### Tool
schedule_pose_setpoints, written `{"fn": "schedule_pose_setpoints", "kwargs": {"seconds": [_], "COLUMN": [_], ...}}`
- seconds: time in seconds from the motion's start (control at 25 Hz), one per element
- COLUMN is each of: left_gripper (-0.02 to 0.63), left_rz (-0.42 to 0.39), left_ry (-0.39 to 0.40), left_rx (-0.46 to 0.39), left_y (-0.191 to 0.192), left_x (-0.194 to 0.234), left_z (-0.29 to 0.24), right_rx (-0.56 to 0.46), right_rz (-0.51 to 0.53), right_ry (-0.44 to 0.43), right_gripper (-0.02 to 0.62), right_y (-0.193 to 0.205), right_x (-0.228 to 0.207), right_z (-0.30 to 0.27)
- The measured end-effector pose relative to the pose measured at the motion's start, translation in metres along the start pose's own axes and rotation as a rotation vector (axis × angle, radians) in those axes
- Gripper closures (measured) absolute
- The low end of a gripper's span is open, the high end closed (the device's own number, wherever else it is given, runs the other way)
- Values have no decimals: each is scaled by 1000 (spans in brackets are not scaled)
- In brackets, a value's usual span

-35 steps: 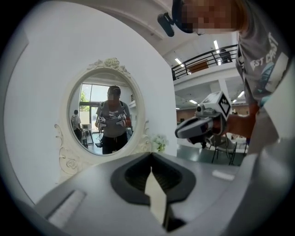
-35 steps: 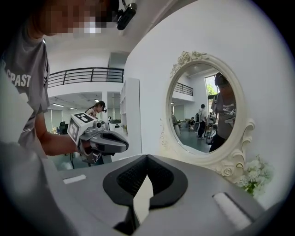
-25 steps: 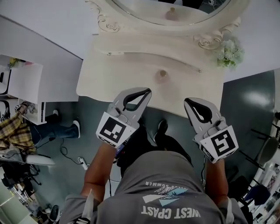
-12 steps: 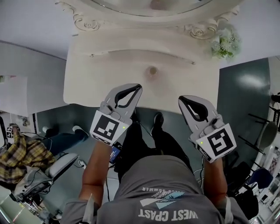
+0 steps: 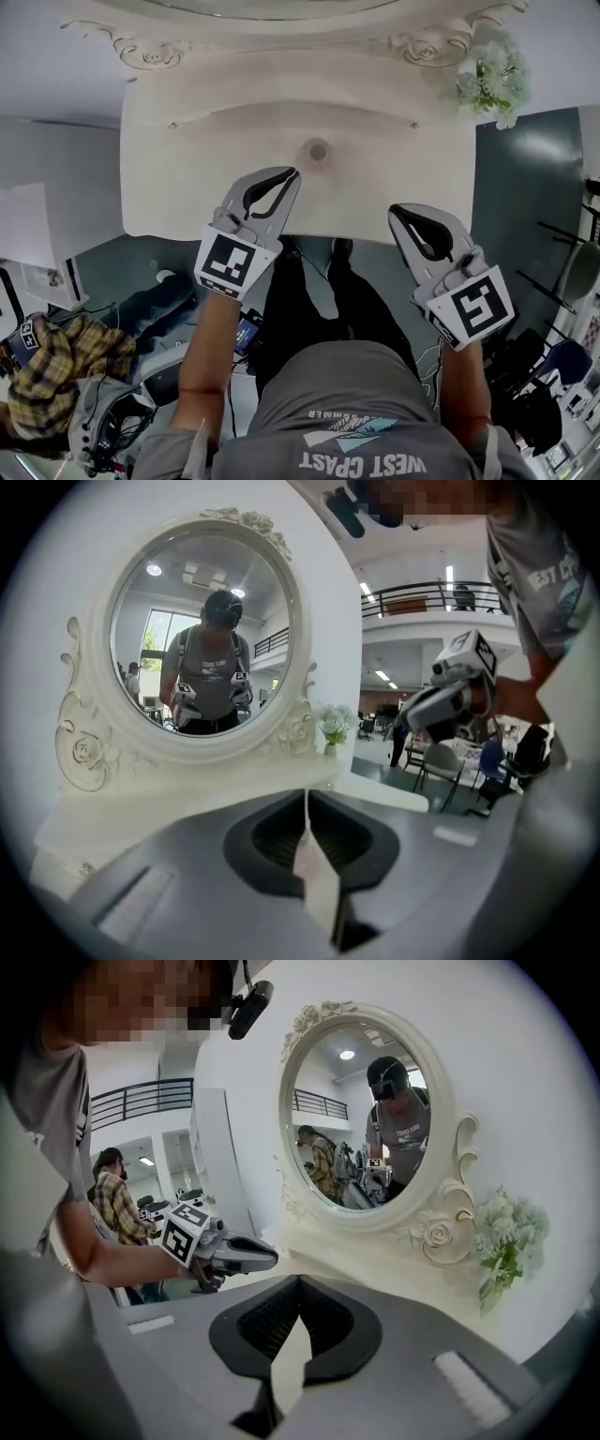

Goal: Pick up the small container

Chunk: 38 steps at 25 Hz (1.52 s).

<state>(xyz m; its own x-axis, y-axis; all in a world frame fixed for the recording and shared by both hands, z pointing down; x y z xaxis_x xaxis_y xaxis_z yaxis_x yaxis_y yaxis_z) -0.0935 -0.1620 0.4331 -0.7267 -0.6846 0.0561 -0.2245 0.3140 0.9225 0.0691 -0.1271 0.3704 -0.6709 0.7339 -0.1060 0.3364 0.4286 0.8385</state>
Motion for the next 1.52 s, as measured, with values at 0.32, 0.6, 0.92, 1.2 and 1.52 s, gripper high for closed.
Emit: {"fn": "schedule_pose_setpoints", "kwargs": {"seconds": [0.32,0.6,0.92,1.2,1.52], "left_gripper": [566,498,428,425,469], "left_rz": [-4,-26,-43,-72,-89], "left_ry": [28,49,60,76,62], "left_rx": [46,80,90,100,85], "left_y": [30,53,71,83,94], "left_x": [9,10,5,2,4], "left_z": [-42,-71,-95,-113,-125], "right_rx": [34,69,95,108,113], "right_rz": [-47,-76,-108,-117,-118], "right_ry": [14,22,27,27,35], "right_gripper": [594,594,594,594,594], "right_y": [20,38,58,67,72], "right_x": [-19,-29,-37,-38,-36], "right_z": [-16,-25,-30,-33,-33]}}
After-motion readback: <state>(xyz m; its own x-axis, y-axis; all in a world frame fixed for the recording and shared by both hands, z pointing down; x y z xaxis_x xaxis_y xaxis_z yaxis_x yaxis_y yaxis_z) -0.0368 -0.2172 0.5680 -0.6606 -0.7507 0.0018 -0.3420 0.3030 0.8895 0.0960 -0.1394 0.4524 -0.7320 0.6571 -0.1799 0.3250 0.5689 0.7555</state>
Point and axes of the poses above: the fingertips, and each gripper's own axes: z backward along the fingers, x to its left, y out of its underside, the point moved 3 cm from there along z, backward along the fingers, and after that the axes turned 1 degree about z, right-handed, at the moved point
